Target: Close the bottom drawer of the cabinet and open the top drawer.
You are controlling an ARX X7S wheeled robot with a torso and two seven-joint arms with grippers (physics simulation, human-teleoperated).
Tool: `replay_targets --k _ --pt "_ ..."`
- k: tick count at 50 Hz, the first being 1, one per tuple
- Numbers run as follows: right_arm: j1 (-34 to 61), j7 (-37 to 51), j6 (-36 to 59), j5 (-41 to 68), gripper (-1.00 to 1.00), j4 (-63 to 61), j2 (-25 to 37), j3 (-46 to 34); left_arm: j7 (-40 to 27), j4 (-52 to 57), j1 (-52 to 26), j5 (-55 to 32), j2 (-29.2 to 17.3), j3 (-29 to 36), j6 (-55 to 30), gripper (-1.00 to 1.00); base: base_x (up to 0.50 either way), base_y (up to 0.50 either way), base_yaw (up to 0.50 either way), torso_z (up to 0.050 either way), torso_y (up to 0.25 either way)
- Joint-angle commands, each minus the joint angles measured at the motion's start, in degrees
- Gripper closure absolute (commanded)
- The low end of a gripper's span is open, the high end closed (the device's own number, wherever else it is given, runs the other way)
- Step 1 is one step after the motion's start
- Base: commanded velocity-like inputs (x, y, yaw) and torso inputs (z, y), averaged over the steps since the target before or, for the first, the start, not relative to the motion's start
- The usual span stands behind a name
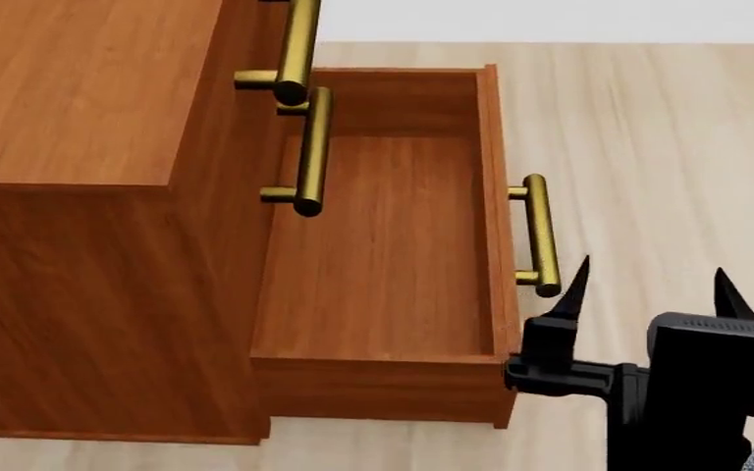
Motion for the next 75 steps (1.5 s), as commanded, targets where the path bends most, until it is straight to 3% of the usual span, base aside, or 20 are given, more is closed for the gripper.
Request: replay_targets --k 1,15,49,75 --pt "2.1 3.0 5.4 -0.6 -1.00 2.0 1.2 1.5 0.0 -0.3 0.5 0.4 -0.3 0.5 0.8 -1.00 0.00 0.00 0.00 0.000 0.000" --pt "5.9 2.9 5.5 -1.6 -1.00 9.9 1.6 0.9 -0.5 -0.3 0.1 0.0 -0.6 0.6 0.8 -1.00 0.00 0.00 0.00 0.000 0.000" --pt "20.0 -0.7 -3.9 -6.6 -1.00 44.4 -1.7 -6.0 -1.8 -0.1 -0.3 -2.1 -1.3 -0.2 0.8 -1.00 0.00 0.00 0.00 0.000 0.000" --pt "25.7 -5.3 -8.7 -8.4 -1.00 57.9 -5.4 -11.5 -2.3 -0.7 -0.6 -2.1 -1.6 0.6 1.6 -1.00 0.00 0.00 0.00 0.000 0.000"
